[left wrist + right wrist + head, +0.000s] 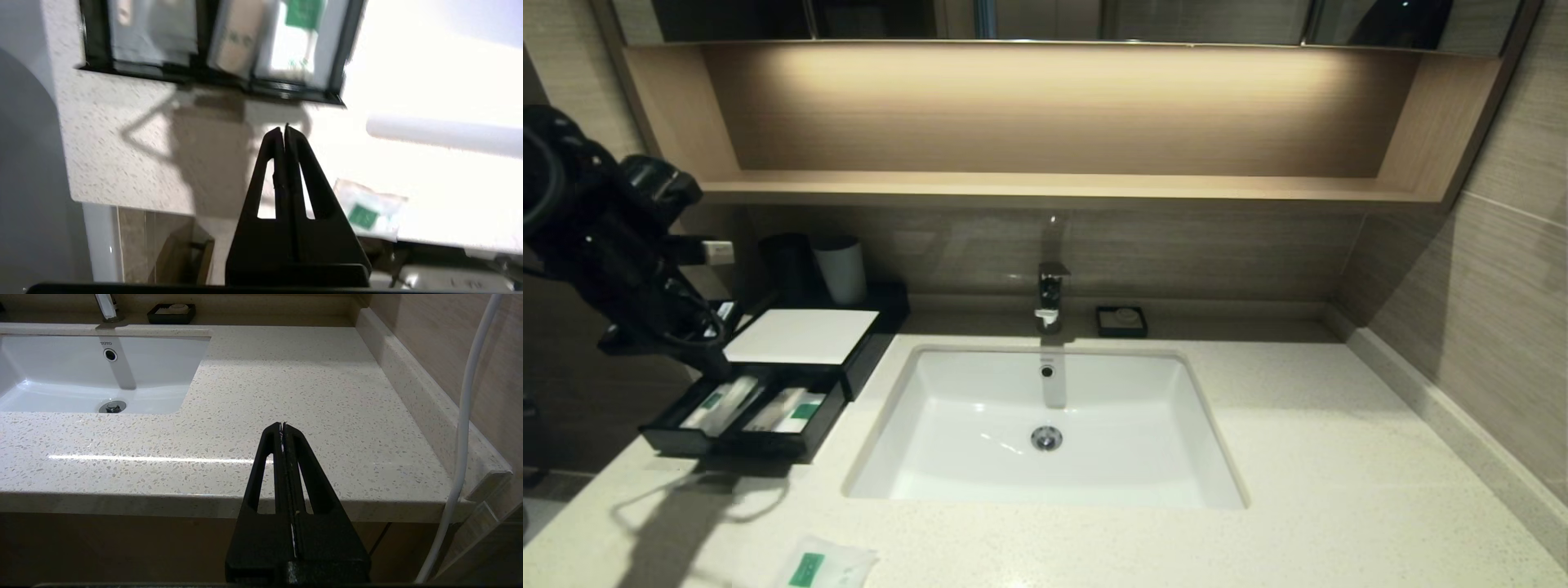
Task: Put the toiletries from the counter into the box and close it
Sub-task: Place the bathroom toiletry into the drawer, then pick up the bathroom toiletry
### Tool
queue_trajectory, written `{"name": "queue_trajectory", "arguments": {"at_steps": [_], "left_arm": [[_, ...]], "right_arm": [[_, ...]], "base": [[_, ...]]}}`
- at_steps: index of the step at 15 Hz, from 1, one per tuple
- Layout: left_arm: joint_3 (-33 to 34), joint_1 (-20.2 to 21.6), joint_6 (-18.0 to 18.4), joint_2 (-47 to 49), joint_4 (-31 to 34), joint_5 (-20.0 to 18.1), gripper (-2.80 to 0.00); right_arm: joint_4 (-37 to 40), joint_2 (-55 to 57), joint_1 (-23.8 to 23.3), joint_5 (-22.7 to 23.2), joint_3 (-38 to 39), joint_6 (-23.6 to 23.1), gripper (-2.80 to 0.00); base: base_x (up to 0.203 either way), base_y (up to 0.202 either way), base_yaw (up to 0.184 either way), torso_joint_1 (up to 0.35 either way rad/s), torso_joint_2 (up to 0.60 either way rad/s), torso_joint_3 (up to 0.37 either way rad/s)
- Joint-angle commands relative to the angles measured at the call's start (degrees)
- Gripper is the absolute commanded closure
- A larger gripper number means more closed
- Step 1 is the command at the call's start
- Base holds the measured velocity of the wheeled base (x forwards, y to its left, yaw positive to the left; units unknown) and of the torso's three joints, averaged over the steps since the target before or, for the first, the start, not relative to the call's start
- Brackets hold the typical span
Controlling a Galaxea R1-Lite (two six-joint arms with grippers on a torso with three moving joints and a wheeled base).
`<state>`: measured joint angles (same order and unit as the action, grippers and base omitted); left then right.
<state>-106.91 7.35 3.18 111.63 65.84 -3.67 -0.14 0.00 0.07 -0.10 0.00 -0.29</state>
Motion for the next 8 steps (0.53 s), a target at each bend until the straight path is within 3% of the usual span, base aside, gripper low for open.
{"name": "queue_trajectory", "arguments": {"at_steps": [1,4,8], "left_arm": [[4.19,-3.09,-0.15,-6.1,2.21,-1.52,0.0],[11.17,-9.53,-1.68,-12.33,2.43,-2.35,0.0],[19.32,-16.81,-7.82,-18.03,2.39,-2.32,0.0]], "right_arm": [[-0.04,-0.09,0.01,0.01,0.0,0.01,0.0],[-0.04,-0.09,0.01,0.01,0.09,-0.06,0.0],[-0.04,-0.09,0.01,0.01,0.09,0.02,0.0]], "base": [[0.0,0.0,0.0,0.0,0.0,0.0],[0.0,0.0,0.0,0.0,0.0,0.0],[0.0,0.0,0.0,0.0,0.0,0.0]]}}
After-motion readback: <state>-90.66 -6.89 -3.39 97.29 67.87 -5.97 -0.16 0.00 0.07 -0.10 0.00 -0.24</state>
